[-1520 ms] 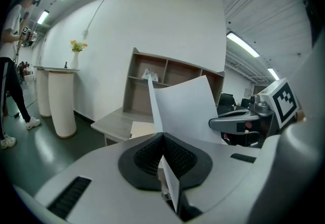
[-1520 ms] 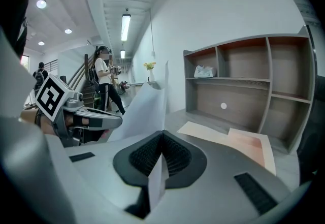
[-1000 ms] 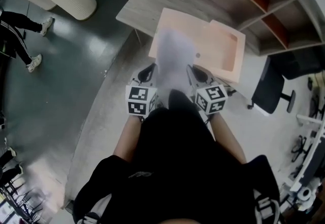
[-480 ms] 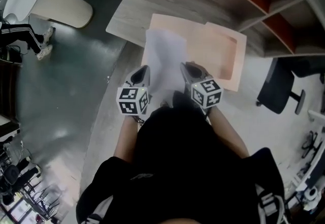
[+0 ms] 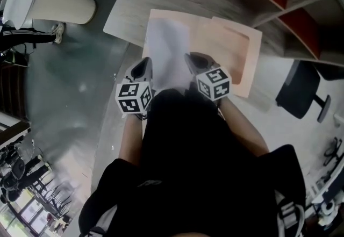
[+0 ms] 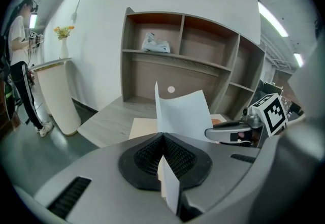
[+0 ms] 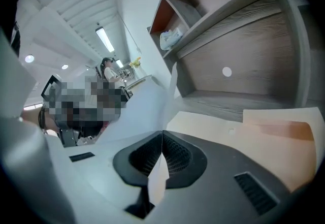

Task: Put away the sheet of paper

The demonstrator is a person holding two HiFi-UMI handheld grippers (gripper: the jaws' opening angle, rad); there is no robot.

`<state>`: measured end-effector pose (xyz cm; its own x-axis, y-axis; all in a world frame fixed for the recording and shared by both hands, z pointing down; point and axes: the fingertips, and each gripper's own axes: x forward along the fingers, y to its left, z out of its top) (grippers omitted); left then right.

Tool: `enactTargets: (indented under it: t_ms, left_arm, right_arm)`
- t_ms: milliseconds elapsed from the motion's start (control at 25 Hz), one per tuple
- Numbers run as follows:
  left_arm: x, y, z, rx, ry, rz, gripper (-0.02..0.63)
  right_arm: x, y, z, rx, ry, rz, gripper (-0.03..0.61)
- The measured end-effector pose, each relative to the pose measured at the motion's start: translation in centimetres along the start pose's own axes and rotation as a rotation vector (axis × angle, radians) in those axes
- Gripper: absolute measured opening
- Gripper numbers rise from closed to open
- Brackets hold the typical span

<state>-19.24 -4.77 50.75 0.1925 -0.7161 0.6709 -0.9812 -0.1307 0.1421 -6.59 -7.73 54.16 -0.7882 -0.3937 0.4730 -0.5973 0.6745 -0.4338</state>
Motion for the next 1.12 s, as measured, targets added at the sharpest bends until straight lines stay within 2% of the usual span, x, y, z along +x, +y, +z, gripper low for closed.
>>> enactTargets:
  t_ms: [240, 440, 760, 880, 1120]
  left_arm:
    - [2.0, -0.8, 1.8, 0.005, 0.016, 0.002, 0.045]
    - [3.6, -1.3, 2.6, 0.014, 0.03, -0.01, 0.045]
    - [7.3, -1.5, 0.0, 0.03, 0.137, -0.022, 0.046]
    - [8.2, -1.7, -0.3, 0.038, 0.149, -0.038, 0.045]
    - [9.7, -1.4, -0.5, 0.014, 0.16, -0.074, 0.044]
  right_arm:
    - [0.4, -3.5, -0.4, 0.053, 0.006, -0.012, 0.018]
    - [1.6, -5.1, -1.1, 0.042, 0.035, -0.008, 0.018]
    - [2.7, -7.6, -3.5, 0.149, 0.076, -0.027, 0.018]
    - [3.0, -8.7, -4.1, 0.194, 0.096, -0.035, 0.018]
    - [3.4, -9.9, -4.8, 0.204, 0.106, -0.083, 0.018]
